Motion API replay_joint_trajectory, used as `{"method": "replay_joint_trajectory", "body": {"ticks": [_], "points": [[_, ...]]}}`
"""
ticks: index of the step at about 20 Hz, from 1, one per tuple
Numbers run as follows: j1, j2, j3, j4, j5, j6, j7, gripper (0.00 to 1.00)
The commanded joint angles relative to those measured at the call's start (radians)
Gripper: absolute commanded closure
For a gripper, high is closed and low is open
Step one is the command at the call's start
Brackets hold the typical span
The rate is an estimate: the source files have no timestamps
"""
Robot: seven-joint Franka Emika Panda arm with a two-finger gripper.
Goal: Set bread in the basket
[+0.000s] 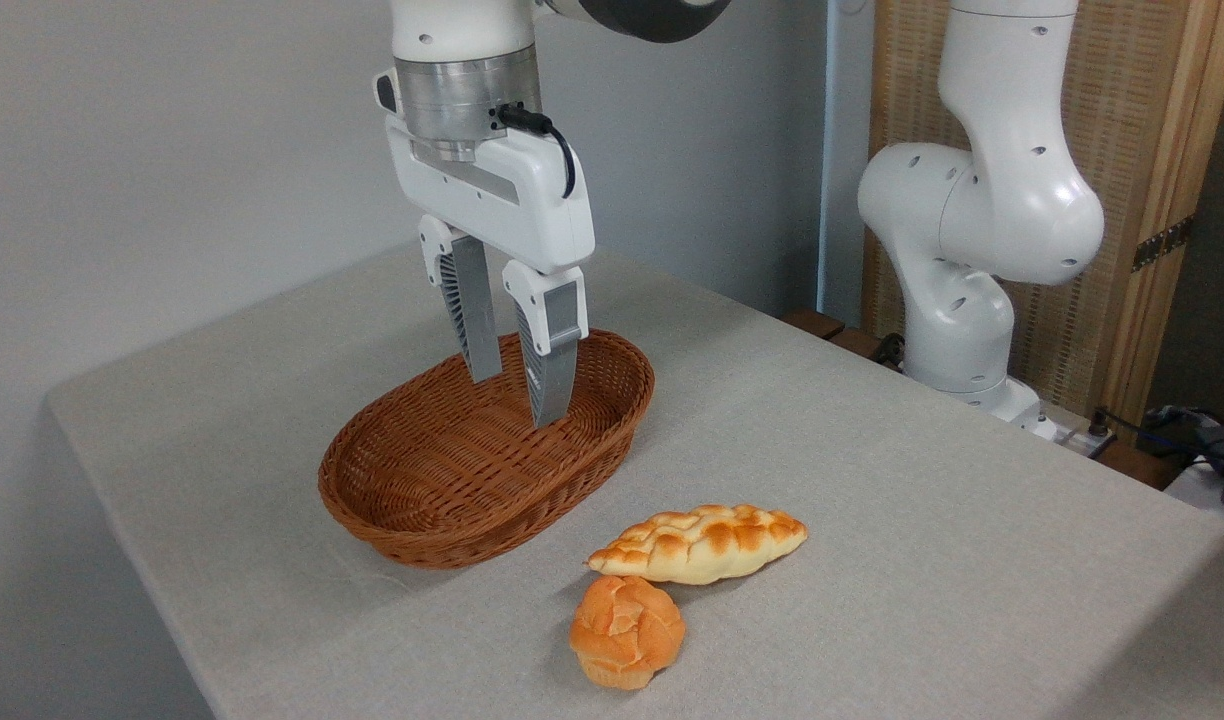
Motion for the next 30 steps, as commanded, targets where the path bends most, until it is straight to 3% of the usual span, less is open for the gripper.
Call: {"method": "replay_joint_trajectory", "body": {"ticks": [1,16,22,30], "points": [[-0.001,0.005,0.0,0.019,-0.006,-0.023,-0.014,0.0],[-0.001,0.008,0.0,0.017,-0.006,-0.056,-0.006,0.0],[0.007,0.021,0.015,-0.021,-0.002,0.039,-0.001,0.0],[0.01,0.025,0.135,-0.076,0.001,0.063,0.187,0.0]]}}
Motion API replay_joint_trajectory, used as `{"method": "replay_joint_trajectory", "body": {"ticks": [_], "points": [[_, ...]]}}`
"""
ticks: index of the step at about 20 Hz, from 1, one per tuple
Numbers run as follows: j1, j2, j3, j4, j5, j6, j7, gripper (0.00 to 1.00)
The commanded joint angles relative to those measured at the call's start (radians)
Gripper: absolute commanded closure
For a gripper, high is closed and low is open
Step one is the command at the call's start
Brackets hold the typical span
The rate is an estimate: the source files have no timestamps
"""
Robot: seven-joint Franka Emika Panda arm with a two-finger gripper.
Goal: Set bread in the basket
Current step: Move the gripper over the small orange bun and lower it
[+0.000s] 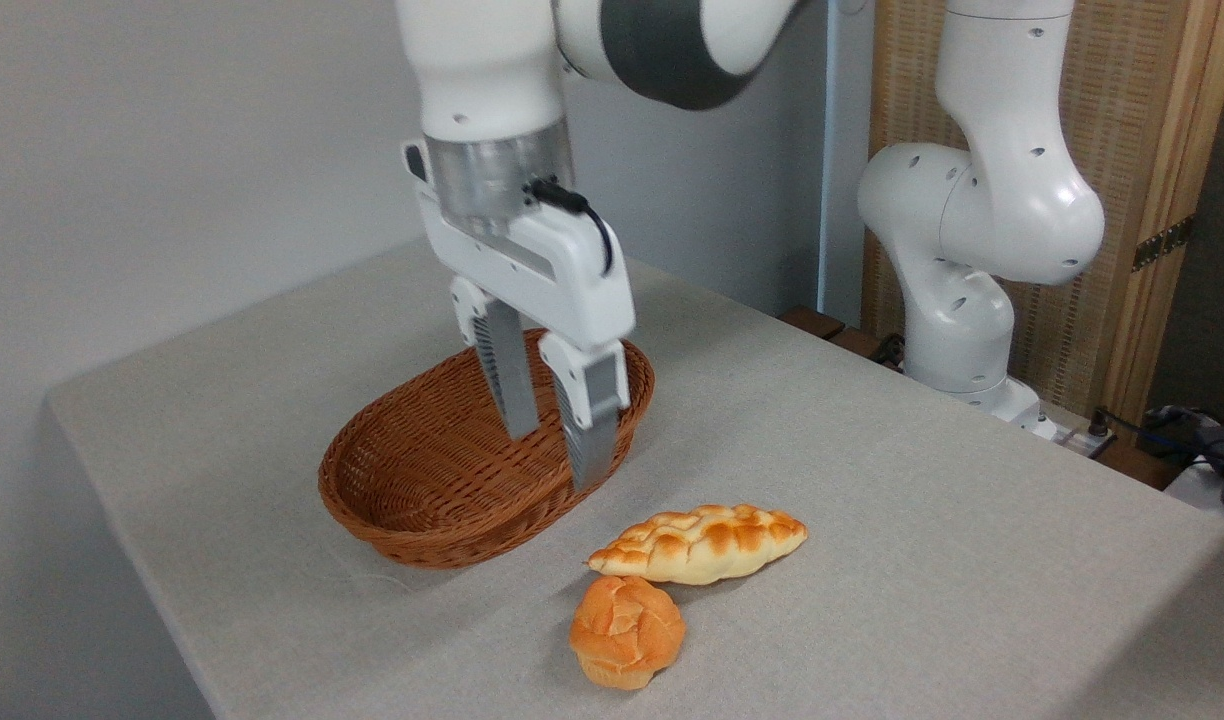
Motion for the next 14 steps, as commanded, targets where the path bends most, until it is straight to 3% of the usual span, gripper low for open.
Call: {"method": "replay_joint_trajectory", "body": {"ticks": [1,4,11,14], "points": [[-0.001,-0.011,0.056,-0.029,0.002,0.026,0.084,0.0],[0.0,0.001,0.083,-0.042,0.005,0.028,0.124,0.0],[0.002,0.038,0.11,-0.117,0.007,0.189,0.132,0.0],[0.003,0.058,0.124,-0.123,0.005,0.204,0.13,0.0]]}}
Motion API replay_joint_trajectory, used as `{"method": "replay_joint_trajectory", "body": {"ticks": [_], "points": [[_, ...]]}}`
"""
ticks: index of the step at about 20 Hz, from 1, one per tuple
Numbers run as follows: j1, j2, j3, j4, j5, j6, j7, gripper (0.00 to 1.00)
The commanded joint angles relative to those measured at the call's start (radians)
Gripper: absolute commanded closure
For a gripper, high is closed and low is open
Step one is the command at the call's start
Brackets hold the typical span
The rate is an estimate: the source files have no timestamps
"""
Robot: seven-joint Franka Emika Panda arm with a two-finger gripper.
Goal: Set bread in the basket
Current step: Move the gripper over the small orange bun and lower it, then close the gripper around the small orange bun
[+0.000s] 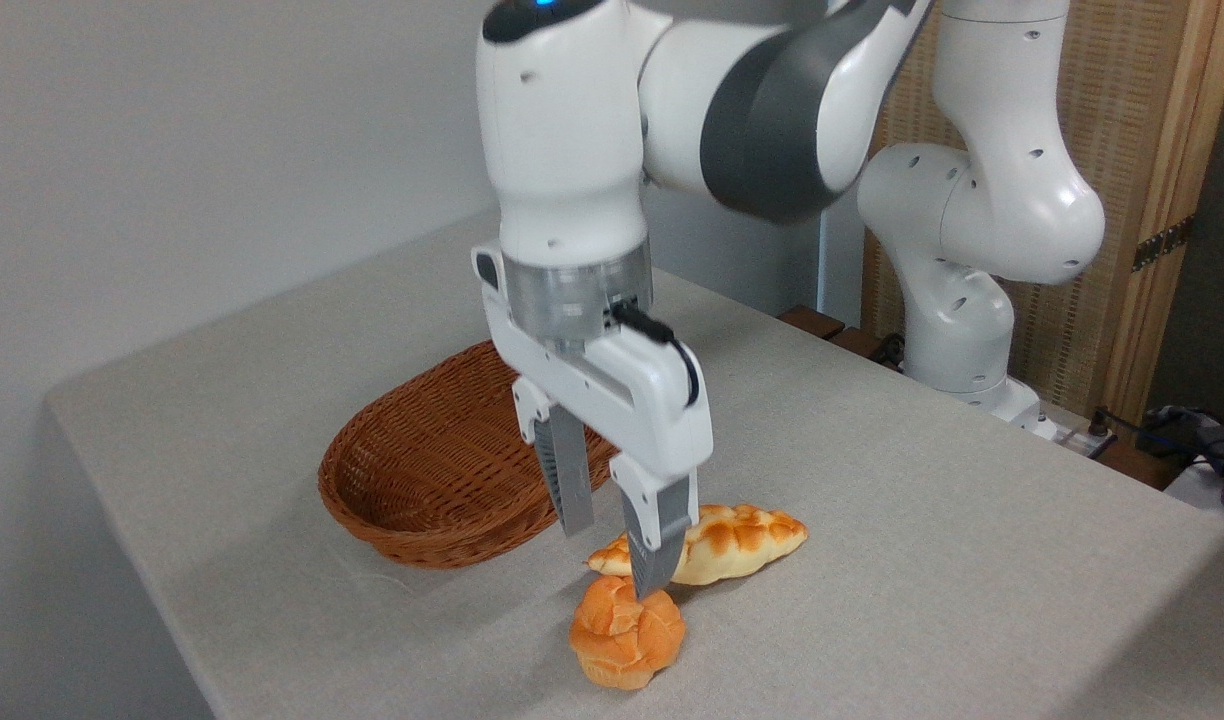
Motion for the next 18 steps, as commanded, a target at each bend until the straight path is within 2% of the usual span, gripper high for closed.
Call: {"method": "replay_joint_trajectory", "body": {"ticks": [1,10,18], "points": [[-0.004,0.024,0.028,-0.024,0.005,0.047,0.01,0.0],[-0.004,0.08,0.028,-0.024,0.005,0.096,0.009,0.0],[-0.006,0.089,0.03,-0.025,0.007,0.096,0.012,0.0]]}}
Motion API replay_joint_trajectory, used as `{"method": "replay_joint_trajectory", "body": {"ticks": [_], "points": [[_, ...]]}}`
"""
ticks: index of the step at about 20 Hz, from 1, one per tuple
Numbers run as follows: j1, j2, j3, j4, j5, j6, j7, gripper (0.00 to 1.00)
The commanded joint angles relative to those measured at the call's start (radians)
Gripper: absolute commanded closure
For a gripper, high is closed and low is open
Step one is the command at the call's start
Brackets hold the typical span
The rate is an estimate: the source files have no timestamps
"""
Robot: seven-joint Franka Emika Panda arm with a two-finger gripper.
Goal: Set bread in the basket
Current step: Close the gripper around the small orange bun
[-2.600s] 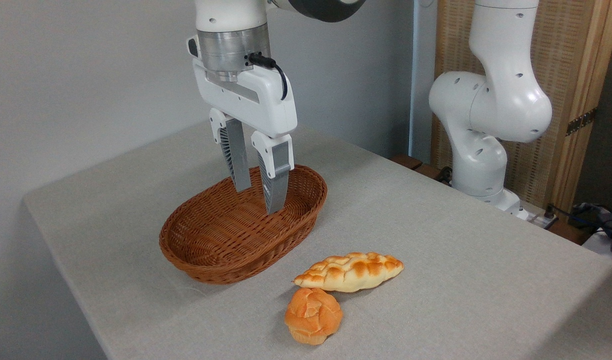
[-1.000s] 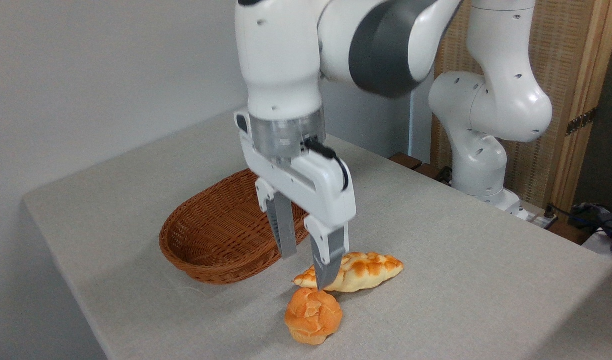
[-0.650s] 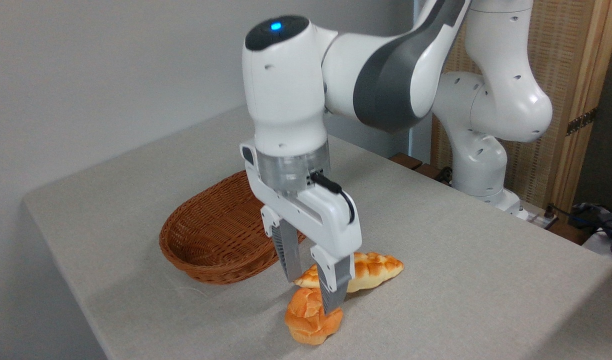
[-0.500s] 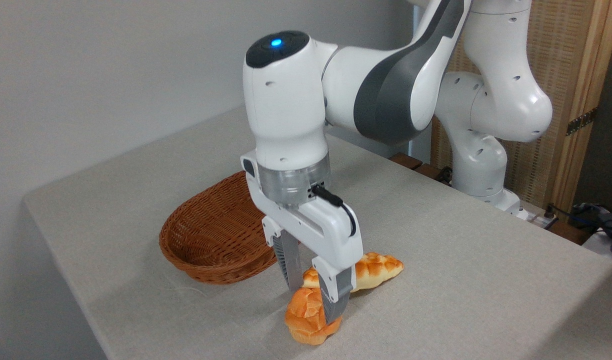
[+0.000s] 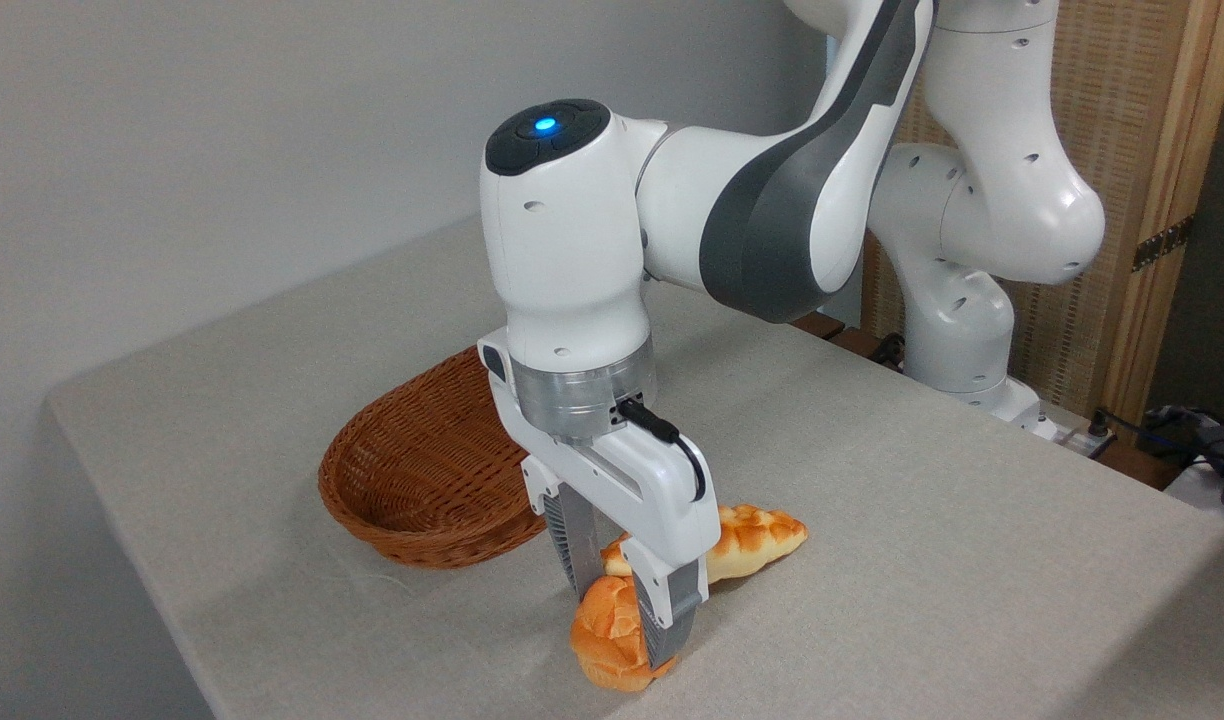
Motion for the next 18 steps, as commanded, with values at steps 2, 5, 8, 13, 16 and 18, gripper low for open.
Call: {"method": "replay_joint_trajectory", "body": {"ticks": [2,5,8,13,16,18], "points": [[-0.006,0.0,0.01,-0.005,0.007,0.017,0.012,0.0],[-0.006,0.01,0.01,-0.006,0.01,0.017,0.014,0.03],[-0.006,0.013,0.01,-0.006,0.03,0.015,0.014,0.02],[-0.008,0.025,0.01,-0.005,0.03,0.015,0.014,0.01],[-0.008,0.027,0.01,-0.005,0.03,0.015,0.014,0.15],[-0.008,0.03,0.008,-0.005,0.03,0.015,0.014,0.31]]}}
